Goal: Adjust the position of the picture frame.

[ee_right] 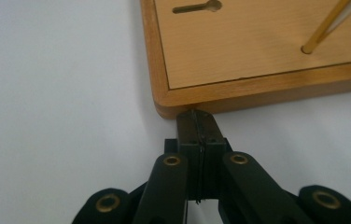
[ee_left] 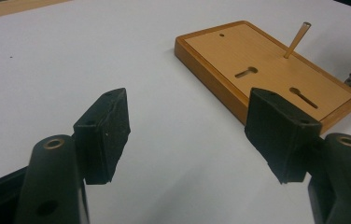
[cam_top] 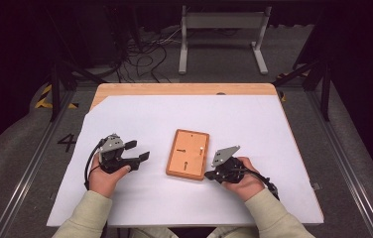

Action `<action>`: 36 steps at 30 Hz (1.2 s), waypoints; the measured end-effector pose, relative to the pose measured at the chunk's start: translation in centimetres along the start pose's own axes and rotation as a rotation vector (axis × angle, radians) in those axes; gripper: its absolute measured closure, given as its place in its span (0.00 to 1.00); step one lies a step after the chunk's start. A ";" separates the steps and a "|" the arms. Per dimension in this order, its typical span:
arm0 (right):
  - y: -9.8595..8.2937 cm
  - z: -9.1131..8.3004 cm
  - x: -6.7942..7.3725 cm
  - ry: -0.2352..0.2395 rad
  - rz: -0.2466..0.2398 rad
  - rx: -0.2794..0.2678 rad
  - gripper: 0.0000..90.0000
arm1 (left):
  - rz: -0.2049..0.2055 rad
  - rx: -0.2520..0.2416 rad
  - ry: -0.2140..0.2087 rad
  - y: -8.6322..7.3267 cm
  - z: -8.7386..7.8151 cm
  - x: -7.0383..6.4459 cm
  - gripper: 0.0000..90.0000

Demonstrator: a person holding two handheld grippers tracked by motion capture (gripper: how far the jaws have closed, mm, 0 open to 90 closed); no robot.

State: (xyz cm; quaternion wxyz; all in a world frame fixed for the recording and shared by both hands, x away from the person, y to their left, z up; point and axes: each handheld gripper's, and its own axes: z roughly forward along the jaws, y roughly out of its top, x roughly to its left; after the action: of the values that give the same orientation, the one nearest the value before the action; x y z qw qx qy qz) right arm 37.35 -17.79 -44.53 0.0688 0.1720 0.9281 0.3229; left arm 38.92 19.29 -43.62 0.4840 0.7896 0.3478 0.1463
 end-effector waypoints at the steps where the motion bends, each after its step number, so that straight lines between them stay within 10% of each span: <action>1: 0.2 0.2 0.1 0.003 -0.005 -0.002 1.00 | -0.009 -0.002 0.002 0.0 0.0 -0.1 0.35; 10: 2.0 1.6 0.4 0.025 -0.050 0.003 1.00 | -0.003 -0.001 0.009 -0.3 -0.4 0.1 0.34; 22: 5.7 -3.7 -2.8 -0.015 -0.063 -0.104 1.00 | -0.027 -0.001 0.051 -1.6 -2.1 0.1 0.34; 36: 9.9 -1.3 -7.6 0.001 -0.010 -0.084 1.00 | -0.058 0.005 0.091 -3.3 -3.8 0.0 0.34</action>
State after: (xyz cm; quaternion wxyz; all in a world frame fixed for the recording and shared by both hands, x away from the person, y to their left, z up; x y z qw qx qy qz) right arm 46.87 -14.08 -37.23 0.0773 0.1640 0.9147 0.3612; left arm 35.43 22.75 -44.65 0.4699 0.7729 0.3923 0.1672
